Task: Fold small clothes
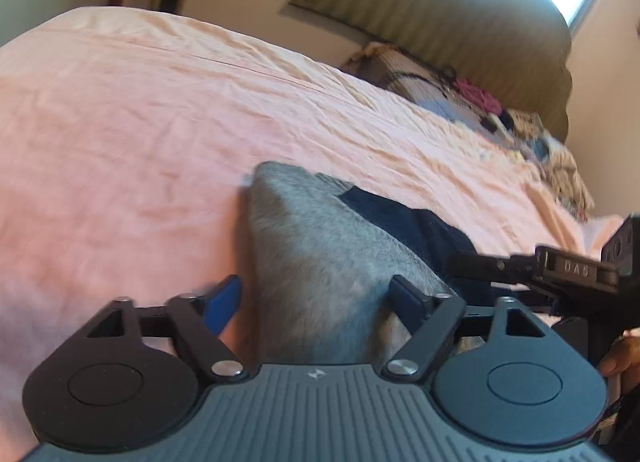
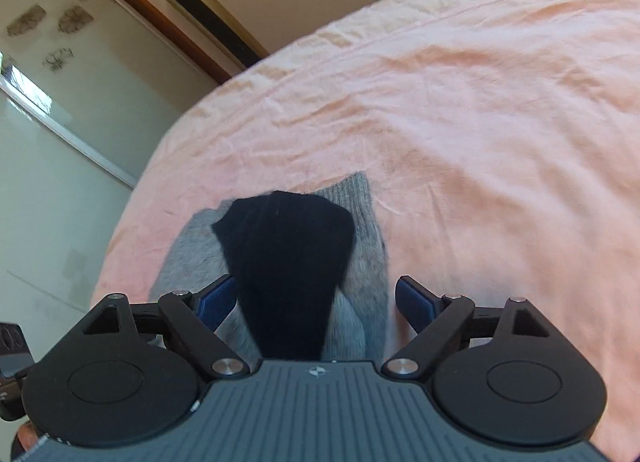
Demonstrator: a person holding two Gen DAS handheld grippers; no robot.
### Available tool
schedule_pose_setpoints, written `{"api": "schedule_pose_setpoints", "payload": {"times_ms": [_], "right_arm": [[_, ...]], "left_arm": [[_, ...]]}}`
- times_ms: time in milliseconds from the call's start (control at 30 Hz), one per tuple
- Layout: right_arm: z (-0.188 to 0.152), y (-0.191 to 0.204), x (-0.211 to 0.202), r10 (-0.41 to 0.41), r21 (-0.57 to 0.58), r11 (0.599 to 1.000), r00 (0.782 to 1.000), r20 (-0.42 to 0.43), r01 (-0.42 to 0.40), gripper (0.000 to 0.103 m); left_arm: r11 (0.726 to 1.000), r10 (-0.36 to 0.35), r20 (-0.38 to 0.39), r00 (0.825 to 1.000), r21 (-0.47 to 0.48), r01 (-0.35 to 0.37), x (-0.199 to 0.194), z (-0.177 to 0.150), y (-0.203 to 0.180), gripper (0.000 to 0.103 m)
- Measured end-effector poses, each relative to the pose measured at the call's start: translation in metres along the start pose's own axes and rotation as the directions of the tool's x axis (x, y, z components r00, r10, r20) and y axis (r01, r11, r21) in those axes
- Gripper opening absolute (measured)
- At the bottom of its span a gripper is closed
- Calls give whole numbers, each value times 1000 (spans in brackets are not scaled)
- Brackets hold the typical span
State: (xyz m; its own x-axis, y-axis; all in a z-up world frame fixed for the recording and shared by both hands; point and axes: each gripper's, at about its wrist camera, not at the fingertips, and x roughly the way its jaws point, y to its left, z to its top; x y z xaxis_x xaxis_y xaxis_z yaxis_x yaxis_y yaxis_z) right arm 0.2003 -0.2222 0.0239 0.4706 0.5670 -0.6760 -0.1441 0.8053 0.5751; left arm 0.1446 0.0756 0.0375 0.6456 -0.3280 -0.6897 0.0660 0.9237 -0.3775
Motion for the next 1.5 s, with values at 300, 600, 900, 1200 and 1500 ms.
{"api": "schedule_pose_setpoints", "payload": {"times_ms": [300, 600, 900, 1200, 1500], "right_arm": [[8, 34, -2, 31, -244, 970, 992, 119, -1, 28], [-22, 35, -32, -92, -210, 965, 954, 286, 156, 70], [-86, 59, -26, -62, -365, 924, 987, 145, 112, 86], [-166, 59, -95, -129, -237, 956, 974, 187, 172, 97], [-231, 69, -73, -327, -377, 821, 895, 305, 428, 103]], "left_arm": [[961, 123, 195, 973, 223, -166, -3, 7, -42, 16], [950, 72, 339, 938, 262, -168, -60, -41, -52, 40], [925, 170, 138, 976, 320, -207, -44, -94, -52, 78], [942, 282, 115, 953, 157, -297, -103, -168, -35, 85], [920, 316, 159, 935, 190, -343, -98, -183, -40, 103]]}}
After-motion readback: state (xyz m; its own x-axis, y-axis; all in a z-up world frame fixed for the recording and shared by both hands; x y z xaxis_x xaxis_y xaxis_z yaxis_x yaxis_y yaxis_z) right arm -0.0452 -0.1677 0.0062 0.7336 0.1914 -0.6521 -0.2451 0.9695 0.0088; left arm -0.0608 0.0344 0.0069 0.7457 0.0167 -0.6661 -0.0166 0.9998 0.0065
